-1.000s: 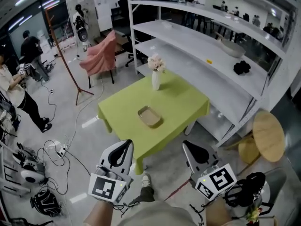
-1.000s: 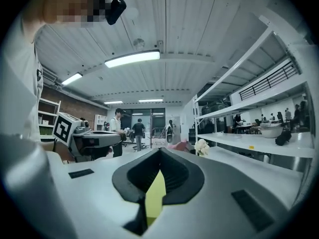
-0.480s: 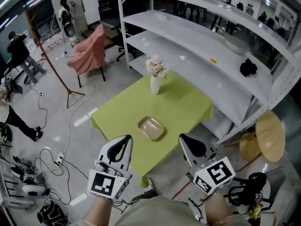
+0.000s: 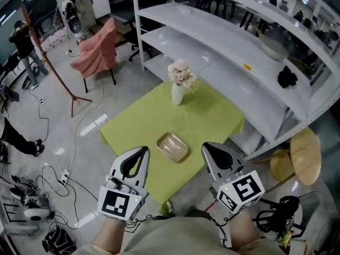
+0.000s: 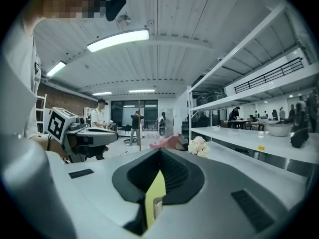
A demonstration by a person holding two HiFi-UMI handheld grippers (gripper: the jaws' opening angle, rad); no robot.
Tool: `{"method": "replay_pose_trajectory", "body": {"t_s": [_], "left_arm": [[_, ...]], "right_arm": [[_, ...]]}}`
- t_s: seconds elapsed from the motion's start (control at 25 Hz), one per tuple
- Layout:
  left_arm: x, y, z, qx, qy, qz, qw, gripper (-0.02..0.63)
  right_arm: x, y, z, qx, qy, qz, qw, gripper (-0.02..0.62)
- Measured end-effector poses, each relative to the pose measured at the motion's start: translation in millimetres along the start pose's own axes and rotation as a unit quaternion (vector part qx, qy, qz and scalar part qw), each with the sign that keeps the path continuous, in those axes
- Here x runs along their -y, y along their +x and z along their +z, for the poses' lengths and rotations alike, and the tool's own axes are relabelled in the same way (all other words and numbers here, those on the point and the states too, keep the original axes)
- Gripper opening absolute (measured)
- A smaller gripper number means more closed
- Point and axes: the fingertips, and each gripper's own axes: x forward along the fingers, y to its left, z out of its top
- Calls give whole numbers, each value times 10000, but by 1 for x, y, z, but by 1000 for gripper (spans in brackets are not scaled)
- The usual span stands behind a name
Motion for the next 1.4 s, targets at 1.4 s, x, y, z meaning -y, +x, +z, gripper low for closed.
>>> {"method": "replay_pose_trajectory", "body": {"t_s": [1.4], "left_arm": [[-21,111,-130,-1344,-325,786,9873,6]], "right_arm": [[92,146,-170,-1593,677,1361,9755,71]]}}
